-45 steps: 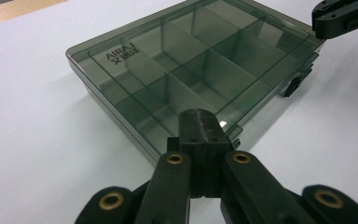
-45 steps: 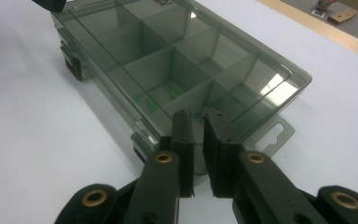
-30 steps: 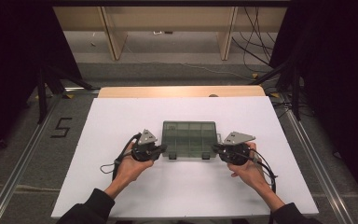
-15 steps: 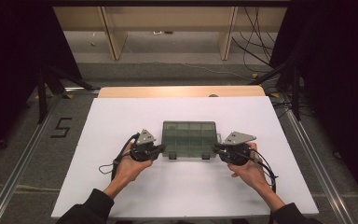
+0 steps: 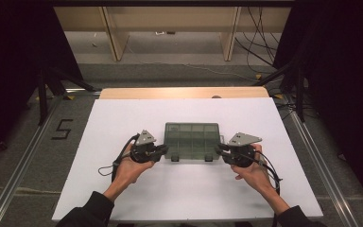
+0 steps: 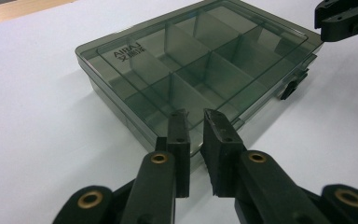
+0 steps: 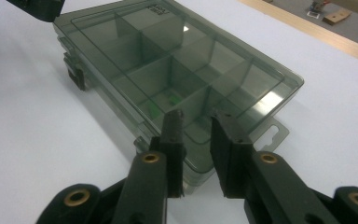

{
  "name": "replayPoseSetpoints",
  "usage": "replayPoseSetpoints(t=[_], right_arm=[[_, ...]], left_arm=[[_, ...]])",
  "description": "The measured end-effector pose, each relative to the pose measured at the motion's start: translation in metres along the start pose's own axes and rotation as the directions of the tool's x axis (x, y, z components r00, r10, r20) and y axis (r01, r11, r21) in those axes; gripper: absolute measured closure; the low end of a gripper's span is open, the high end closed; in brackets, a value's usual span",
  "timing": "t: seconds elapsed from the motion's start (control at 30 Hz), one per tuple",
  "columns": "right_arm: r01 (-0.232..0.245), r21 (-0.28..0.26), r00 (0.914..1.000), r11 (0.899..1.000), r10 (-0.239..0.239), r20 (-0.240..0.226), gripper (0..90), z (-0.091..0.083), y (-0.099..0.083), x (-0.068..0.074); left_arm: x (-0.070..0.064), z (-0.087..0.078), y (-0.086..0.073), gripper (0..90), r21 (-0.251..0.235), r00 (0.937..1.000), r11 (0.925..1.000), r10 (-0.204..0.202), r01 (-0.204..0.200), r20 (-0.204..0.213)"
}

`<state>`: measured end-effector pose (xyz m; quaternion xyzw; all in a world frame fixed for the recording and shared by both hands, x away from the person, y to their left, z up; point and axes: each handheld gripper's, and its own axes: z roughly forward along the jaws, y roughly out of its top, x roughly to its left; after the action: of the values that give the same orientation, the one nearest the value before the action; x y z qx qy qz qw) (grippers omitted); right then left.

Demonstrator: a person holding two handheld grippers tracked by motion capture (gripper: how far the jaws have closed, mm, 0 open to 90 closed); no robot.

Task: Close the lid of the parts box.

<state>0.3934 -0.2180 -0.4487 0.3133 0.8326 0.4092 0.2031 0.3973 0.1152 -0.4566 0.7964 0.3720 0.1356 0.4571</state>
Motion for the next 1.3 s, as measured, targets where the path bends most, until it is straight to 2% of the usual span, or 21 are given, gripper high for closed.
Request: replayPoseSetpoints(t=[0.13, 0.2, 0.23, 0.33, 0.37, 0.63, 0.73, 0.77, 0.83, 0.97, 1.07, 1.1, 1.3], right_arm=[[-0.019, -0.018, 0.9998, 1.0, 0.019, 0.006, 71.0, -0.002, 0.001, -0.001], [-0.024, -0.024, 0.9995, 0.999, 0.025, 0.019, 68.7, -0.003, 0.002, -0.001], [-0.033, -0.022, 0.9994, 0.999, 0.033, 0.01, 68.2, -0.003, 0.003, -0.001], [-0.048, -0.033, 0.9987, 0.998, 0.049, 0.014, 64.2, -0.004, 0.004, 0.0], [-0.038, -0.042, 0.999, 0.998, 0.039, 0.022, 62.9, -0.005, 0.005, 0.0], [-0.091, -0.054, 0.9952, 0.994, 0.092, 0.031, 45.3, -0.01, 0.006, 0.001], [-0.105, -0.052, 0.9939, 0.993, 0.106, 0.03, 39.3, -0.013, 0.006, 0.001], [-0.097, -0.064, 0.9945, 0.993, 0.099, 0.034, 37.0, -0.014, 0.006, 0.001], [-0.119, -0.069, 0.992, 0.99, 0.122, 0.034, 32.6, -0.015, 0.006, 0.002], [-0.125, -0.088, 0.9914, 0.988, 0.128, 0.028, 28.1, -0.02, 0.007, 0.006], [-0.128, -0.106, 0.9911, 0.986, 0.131, 0.025, 25.4, -0.024, 0.007, 0.01], [-0.131, -0.125, 0.9908, 0.983, 0.134, 0.016, 25.1, -0.025, 0.007, 0.011], [-0.142, -0.166, 0.9892, 0.976, 0.146, 0.013, 24.2, -0.035, 0.005, 0.014]], left_arm=[[0.0, -0.002, 0.002, 74.9, -0.036, 0.9998, 0.9992, -0.016, 0.016, 0.012], [0.001, -0.004, 0.003, 73.1, -0.039, 0.9998, 0.9991, -0.015, 0.016, 0.016], [0.001, -0.004, 0.003, 72.4, -0.047, 0.9995, 0.9985, -0.028, 0.029, 0.017], [0.003, -0.007, 0.004, 70.4, -0.057, 0.9993, 0.9978, -0.031, 0.033, 0.021], [0.003, -0.007, 0.004, 70.1, -0.064, 0.9994, 0.9976, -0.026, 0.028, 0.022], [0.002, -0.016, 0.005, 64.9, -0.088, 0.9992, 0.9955, -0.031, 0.033, 0.026], [0.001, -0.02, 0.005, 58.9, -0.108, 0.9995, 0.9938, -0.023, 0.025, 0.023], [0.0, -0.022, 0.005, 57.6, -0.11, 0.9995, 0.9937, -0.021, 0.024, 0.021], [-0.001, -0.025, 0.005, 54.3, -0.126, 0.9997, 0.9919, -0.013, 0.015, 0.022], [-0.002, -0.033, 0.004, 46.3, -0.152, 0.9998, 0.9884, -0.01, 0.013, 0.018], [-0.002, -0.039, 0.002, 42.9, -0.184, 0.9998, 0.9829, -0.011, 0.013, 0.016], [-0.003, -0.04, 0.002, 41.3, -0.19, 0.9998, 0.9816, -0.011, 0.014, 0.016], [-0.002, -0.052, 0.0, 37.1, -0.218, 0.9999, 0.9757, -0.016, 0.017, 0.004]])
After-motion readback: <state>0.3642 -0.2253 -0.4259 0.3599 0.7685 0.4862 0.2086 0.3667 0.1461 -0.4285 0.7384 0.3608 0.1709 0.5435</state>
